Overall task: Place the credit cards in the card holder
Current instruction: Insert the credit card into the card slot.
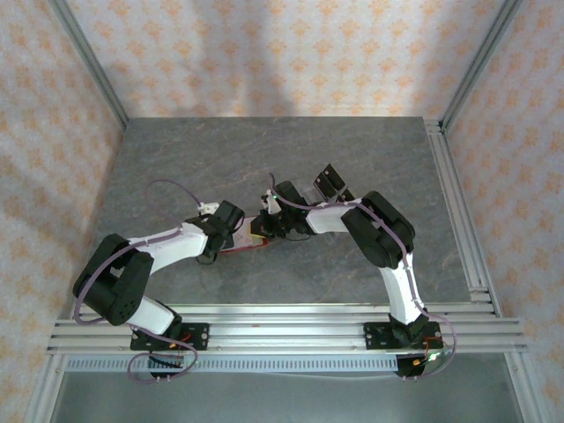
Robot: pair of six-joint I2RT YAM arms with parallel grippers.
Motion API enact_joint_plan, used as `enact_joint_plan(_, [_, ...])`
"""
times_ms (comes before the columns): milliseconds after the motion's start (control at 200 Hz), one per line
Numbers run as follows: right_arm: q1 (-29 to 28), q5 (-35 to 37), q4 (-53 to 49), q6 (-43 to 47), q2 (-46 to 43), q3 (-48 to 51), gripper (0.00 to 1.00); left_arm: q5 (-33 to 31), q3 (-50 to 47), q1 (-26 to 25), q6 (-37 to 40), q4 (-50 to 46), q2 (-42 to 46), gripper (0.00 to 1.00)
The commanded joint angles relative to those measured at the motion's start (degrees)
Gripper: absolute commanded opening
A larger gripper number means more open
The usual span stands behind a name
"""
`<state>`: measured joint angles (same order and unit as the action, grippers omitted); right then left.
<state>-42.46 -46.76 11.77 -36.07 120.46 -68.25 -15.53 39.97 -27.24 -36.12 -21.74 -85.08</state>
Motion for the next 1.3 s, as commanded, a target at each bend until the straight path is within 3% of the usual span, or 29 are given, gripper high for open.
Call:
enact_joint_plan(0, [-0.8,0.4,-4.6,1.4,0.0,0.9,0.00,-1.1,-1.2,0.3,-0.5,-1.7,-1.0,0.63])
enact_joint_plan(485, [-1.5,-1.4,-12.6,4.3,3.4,-6.5,0.00,-0.2,-0.7,0.3,-0.7,-1.5,-0.6,0.63])
enact_joint_plan(841, [-1.5,-0.6,-16.5,5.7,4.3,-7.9,0.00,-2.2,0.0,3.4,-3.7,-4.9,6.6,0.64])
enact_joint_plan(1071, [-1.4,0.4,-19.1,6.4,3.1,-9.3,0.16,-1.2,-2.4,5.3,-4.0,-3.9,6.5,0.64])
enact_joint_plan(1296, [-1.5,3.3,-25.6,9.6,1.2,-11.4,0.41,-1.3,-4.5,5.3,-5.7,-3.5,6.7,0.64])
